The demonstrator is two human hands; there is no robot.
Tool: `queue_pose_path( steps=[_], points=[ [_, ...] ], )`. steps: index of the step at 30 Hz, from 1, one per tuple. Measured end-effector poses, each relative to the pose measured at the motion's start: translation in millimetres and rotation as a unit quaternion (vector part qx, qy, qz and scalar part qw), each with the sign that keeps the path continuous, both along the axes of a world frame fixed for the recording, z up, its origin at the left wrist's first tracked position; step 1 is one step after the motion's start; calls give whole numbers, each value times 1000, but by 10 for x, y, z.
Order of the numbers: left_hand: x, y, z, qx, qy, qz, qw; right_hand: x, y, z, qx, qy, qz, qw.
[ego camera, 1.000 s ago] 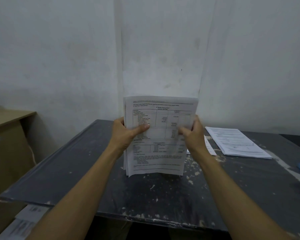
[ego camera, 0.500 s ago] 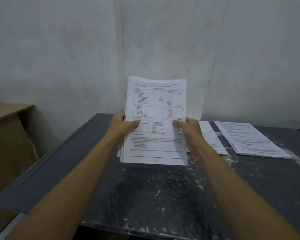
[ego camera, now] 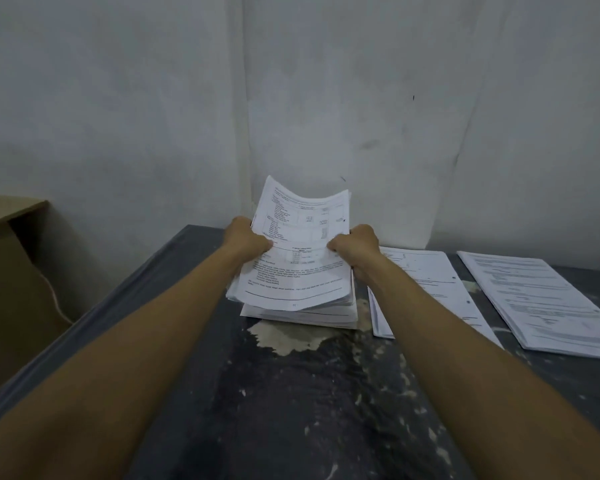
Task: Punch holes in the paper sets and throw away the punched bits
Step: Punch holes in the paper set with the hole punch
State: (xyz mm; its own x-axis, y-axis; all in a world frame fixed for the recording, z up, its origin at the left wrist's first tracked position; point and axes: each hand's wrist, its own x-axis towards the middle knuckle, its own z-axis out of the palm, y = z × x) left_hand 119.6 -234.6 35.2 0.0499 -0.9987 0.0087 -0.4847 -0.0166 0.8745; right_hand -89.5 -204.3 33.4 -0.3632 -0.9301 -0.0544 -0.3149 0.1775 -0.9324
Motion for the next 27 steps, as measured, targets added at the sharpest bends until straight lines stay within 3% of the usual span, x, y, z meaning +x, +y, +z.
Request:
queue_pose_path(
  steps=[6, 11, 14, 21, 27],
  points=[
    [-239, -244, -283, 34, -72, -8, 997, -93, -197, -272, 48, 143, -21, 988],
    [-320, -266, -440, 72, -270, -15, 960, -34, -265, -435, 133, 247, 11, 960],
    [-326, -290, -480, 76, -330, -21, 941, -36, -282, -428, 143, 264, 6, 954],
    [-319, -347, -438, 86, -333, -42, 938, -129, -285, -402, 158, 231, 32, 960],
    [-299, -379, -565, 82, -313, -24, 946, -82, -260, -479, 136, 281, 30, 949]
  ],
)
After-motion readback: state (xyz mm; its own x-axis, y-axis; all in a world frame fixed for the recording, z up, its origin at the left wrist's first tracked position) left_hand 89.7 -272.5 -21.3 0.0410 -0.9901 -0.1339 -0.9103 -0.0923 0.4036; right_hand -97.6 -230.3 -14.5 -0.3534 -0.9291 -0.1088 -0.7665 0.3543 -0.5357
